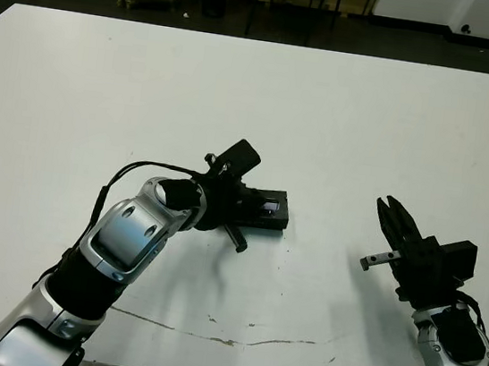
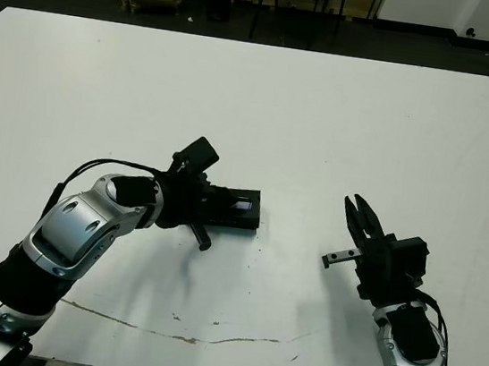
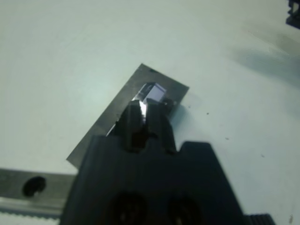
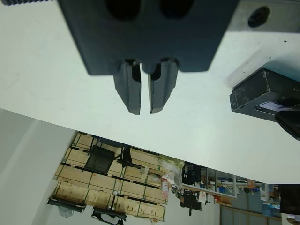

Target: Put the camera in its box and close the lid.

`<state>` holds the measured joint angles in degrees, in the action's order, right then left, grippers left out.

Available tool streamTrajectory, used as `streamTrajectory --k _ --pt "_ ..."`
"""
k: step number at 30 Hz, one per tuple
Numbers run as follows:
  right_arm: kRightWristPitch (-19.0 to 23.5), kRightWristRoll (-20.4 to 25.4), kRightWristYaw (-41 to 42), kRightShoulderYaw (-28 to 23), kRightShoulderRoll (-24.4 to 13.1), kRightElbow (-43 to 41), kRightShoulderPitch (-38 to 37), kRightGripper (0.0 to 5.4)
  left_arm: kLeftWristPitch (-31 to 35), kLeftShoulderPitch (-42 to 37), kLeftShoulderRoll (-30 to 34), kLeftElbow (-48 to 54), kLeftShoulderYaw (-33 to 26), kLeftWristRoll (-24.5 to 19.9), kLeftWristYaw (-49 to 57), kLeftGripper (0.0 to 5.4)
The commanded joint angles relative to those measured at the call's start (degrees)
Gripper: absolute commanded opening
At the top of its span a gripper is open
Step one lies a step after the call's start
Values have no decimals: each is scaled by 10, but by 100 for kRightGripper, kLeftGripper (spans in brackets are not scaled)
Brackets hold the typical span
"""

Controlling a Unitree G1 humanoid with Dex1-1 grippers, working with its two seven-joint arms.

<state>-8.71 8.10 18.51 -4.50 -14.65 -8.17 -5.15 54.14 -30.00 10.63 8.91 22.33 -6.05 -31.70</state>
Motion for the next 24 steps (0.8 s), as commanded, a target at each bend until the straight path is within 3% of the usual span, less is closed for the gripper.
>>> streamTrajectory --k 1,15,24 --pt "7 3 0 -2 1 5 -9 0 20 2 1 -21 10 5 13 1" --pt "2 4 1 -3 -1 10 -10 0 -73 38 -1 -114 48 33 36 1" --pt "11 5 -1 -2 -2 4 -13 0 -80 35 -13 -142 47 36 39 1"
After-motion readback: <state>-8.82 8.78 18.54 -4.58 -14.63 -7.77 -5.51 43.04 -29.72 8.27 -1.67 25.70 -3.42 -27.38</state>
